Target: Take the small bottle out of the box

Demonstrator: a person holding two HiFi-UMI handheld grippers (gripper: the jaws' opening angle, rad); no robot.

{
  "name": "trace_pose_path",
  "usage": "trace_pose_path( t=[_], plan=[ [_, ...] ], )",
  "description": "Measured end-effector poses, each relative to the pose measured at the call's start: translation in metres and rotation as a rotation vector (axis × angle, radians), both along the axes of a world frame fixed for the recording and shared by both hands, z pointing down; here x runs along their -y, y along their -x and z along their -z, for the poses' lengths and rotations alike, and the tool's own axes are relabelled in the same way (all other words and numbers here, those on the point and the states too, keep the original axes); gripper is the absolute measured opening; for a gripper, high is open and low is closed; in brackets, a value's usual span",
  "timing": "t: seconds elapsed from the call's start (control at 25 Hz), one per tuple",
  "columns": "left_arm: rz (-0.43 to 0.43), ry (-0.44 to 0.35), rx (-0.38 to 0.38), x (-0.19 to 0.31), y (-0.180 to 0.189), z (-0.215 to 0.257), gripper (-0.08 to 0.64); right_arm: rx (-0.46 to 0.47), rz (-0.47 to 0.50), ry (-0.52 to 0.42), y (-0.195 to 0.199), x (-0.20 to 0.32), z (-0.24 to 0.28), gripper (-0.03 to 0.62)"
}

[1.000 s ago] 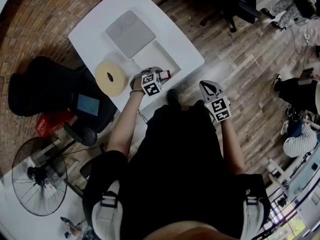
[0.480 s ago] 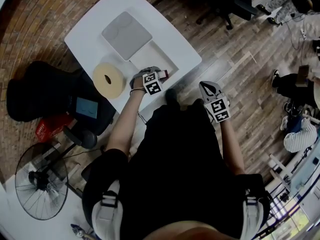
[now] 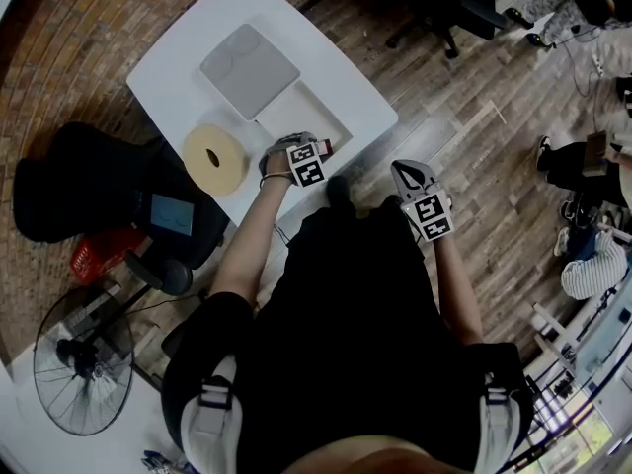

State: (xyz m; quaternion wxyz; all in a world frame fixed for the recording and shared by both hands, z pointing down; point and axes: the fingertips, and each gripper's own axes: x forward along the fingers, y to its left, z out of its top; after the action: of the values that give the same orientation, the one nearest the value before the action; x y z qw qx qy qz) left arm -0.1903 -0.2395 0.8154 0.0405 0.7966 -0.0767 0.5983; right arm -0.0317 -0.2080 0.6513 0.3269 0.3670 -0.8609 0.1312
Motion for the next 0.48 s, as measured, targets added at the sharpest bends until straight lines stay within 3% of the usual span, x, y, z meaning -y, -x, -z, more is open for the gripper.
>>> trace_pose_path(
  t=[0.48],
  plan=[
    [0.010,0.011,0.040,0.0005,0.0034,-0.0044,0.222,-0.002,0.007,-0.009,-0.0002,-0.0006,0.0012,-0.002]
  ],
)
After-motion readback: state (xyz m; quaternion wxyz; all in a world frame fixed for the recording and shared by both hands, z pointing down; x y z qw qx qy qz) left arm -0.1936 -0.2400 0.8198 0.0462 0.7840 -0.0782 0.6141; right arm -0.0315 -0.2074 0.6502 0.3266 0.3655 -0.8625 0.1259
